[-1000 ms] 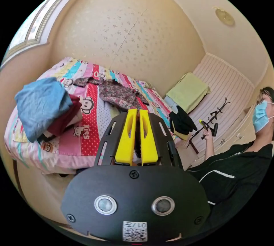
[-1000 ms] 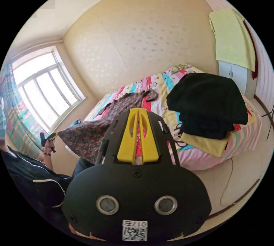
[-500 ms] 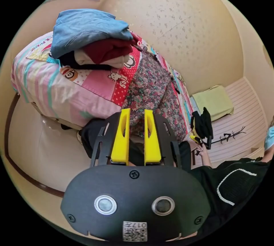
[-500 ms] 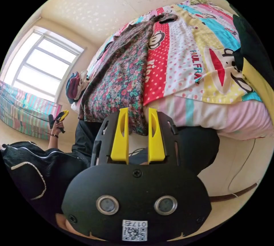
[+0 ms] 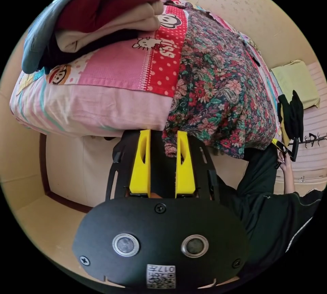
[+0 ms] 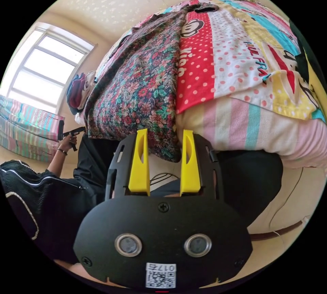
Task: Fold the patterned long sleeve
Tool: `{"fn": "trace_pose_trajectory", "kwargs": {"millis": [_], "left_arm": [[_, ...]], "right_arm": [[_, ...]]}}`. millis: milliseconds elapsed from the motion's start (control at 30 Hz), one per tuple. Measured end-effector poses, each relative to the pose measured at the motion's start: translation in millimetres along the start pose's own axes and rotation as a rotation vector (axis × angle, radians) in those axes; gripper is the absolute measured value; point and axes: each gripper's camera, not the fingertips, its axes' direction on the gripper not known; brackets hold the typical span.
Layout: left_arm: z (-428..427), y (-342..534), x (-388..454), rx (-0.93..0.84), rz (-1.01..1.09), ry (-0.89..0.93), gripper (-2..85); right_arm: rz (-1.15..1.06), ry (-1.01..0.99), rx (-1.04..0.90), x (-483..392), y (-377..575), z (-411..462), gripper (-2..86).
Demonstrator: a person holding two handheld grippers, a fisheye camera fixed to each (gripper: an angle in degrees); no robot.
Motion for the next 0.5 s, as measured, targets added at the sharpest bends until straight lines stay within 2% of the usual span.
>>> {"fn": "trace_pose_trajectory", "kwargs": {"millis": [67, 133, 267, 400, 500], "left_arm": [[-2, -1, 3, -0.024, 0.012, -0.010, 8.7], [-6, -4, 7, -0.083, 0.084, 0.100, 3.3], [-26, 9, 8, -0.019, 0.086, 0.031, 1.7], [-71, 41, -3, 0.243, 0.127, 0.246, 1.1], [-99, 63, -23, 0.410, 0.137, 0.435, 0.8]], "right_arm": [[-0.017, 0.003, -0.047, -3, -7, 1, 14.7], [-0.057, 0.033, -0.080, -8, -9, 4, 14.8], [-0.078, 0.113, -0.088, -13, -11, 7, 14.4], [-0.034, 0.112, -0.157, -6, -12, 14, 14.2], [0.017, 0.081, -0.294, 7, -12, 35, 14.2]]}}
